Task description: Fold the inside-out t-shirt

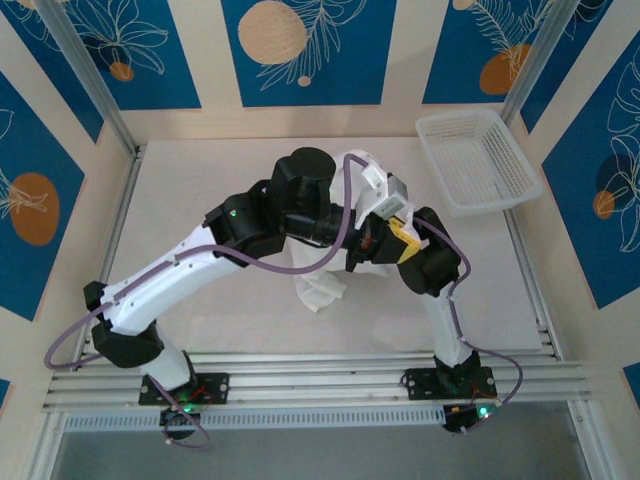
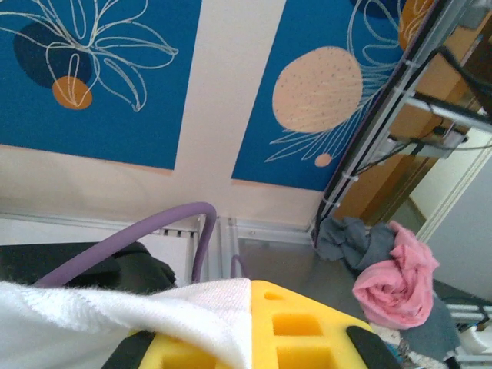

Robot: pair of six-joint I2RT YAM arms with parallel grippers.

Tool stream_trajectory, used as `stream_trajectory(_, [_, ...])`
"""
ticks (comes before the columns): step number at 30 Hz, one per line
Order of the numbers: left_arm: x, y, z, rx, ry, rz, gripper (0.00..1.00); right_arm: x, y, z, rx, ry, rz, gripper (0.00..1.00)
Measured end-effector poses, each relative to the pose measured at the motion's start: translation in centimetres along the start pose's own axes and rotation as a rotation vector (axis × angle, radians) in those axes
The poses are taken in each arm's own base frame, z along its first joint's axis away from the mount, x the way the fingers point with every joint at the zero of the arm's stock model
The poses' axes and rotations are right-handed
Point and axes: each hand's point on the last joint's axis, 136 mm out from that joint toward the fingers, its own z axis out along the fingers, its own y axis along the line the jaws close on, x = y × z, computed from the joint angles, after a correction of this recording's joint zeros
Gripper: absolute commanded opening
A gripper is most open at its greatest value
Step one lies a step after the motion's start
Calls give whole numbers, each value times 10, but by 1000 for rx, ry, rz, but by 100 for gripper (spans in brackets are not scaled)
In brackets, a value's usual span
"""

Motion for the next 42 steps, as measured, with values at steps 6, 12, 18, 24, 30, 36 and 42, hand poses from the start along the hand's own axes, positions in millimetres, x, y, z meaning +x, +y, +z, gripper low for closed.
stream_trajectory(6, [2, 4, -10, -64, 19, 67, 0, 5, -6, -1, 62, 30, -48, 51])
stream_trajectory(12, [-18, 11, -42, -226, -20, 147, 0, 8, -2, -2, -1, 51, -42, 0])
stream_trajectory(18, [-37, 78, -120, -611, -106, 78, 0, 42, -16, -26, -90, 103, 9, 0])
stream_trajectory(24, [35, 213, -210, -1027, -66, -208, 0, 87, 15, -113, -267, 25, -57, 0])
stream_trajectory(30, [159, 310, -234, -1143, 71, -537, 0, 100, 77, -235, -557, -200, -236, 0])
stream_trajectory(36, [274, 340, -223, -1121, 173, -809, 0, 103, 71, -311, -725, -350, -252, 0])
stream_trajectory(42, [348, 331, -218, -1118, 224, -960, 14, 83, 47, -356, -742, -520, -194, 0])
